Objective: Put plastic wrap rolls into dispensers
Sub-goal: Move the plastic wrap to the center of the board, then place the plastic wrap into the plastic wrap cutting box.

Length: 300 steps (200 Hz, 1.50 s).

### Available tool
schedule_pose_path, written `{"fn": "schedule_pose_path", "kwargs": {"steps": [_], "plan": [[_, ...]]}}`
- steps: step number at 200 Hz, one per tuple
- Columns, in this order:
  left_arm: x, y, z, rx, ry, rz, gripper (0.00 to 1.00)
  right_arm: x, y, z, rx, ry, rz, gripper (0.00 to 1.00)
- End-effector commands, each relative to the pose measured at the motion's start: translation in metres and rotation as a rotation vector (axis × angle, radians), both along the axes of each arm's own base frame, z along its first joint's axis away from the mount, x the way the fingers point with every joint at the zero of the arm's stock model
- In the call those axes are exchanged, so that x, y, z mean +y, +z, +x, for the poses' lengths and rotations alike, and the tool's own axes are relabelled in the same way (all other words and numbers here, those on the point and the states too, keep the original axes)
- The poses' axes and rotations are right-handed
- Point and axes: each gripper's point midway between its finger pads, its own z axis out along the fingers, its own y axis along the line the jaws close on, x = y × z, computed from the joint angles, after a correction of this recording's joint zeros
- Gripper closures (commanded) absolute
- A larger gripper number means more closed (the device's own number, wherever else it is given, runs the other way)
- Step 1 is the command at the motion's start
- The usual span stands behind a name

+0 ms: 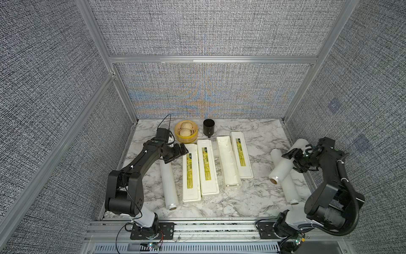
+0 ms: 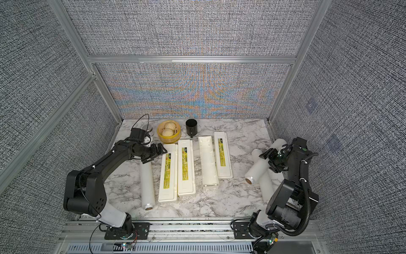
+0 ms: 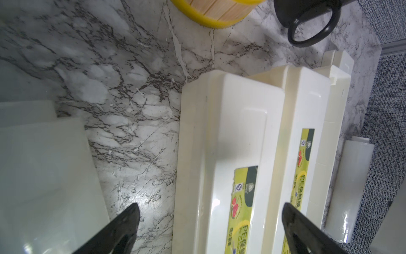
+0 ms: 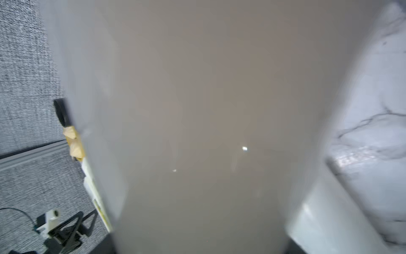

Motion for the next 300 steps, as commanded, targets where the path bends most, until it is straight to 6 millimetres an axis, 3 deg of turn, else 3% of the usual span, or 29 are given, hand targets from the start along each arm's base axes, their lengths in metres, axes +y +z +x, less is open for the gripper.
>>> {"fn": "schedule_pose_path", "kwargs": {"steps": [1, 36, 79, 111, 144, 183, 232, 300], "plan": [[-0.004, 0.005, 0.005, -0.027, -0.008, -0.02, 0.0, -0.001, -0.007, -0.008, 0.08, 0.128, -0.157, 0.72], [-0.003, 0.005, 0.004, -0.026, -0.008, -0.021, 0.0, -0.008, -0.025, -0.01, 0.225, 0.293, -0.439, 0.7], [-0.003, 0.005, 0.003, -0.024, -0.008, -0.021, 0.0, -0.018, -0.039, -0.007, 0.349, 0.417, -0.561, 0.7], [-0.002, 0.003, 0.002, -0.02, -0.003, -0.017, 0.0, 0.001, -0.049, 0.002, 0.345, 0.505, -0.583, 0.7], [-0.002, 0.002, 0.002, -0.016, -0.002, -0.017, 0.0, 0.025, -0.042, 0.017, 0.271, 0.573, -0.588, 0.7], [-0.001, 0.002, 0.001, -0.019, 0.007, -0.015, 0.0, 0.085, -0.019, 0.033, 0.13, 0.77, -0.539, 0.7], [0.002, 0.004, -0.002, -0.03, 0.021, -0.008, 0.0, 0.17, 0.016, 0.057, 0.027, 0.83, -0.329, 0.7], [0.008, 0.006, -0.008, -0.047, 0.029, 0.021, 0.0, 0.274, 0.007, 0.09, -0.022, 0.735, -0.175, 0.71]]}}
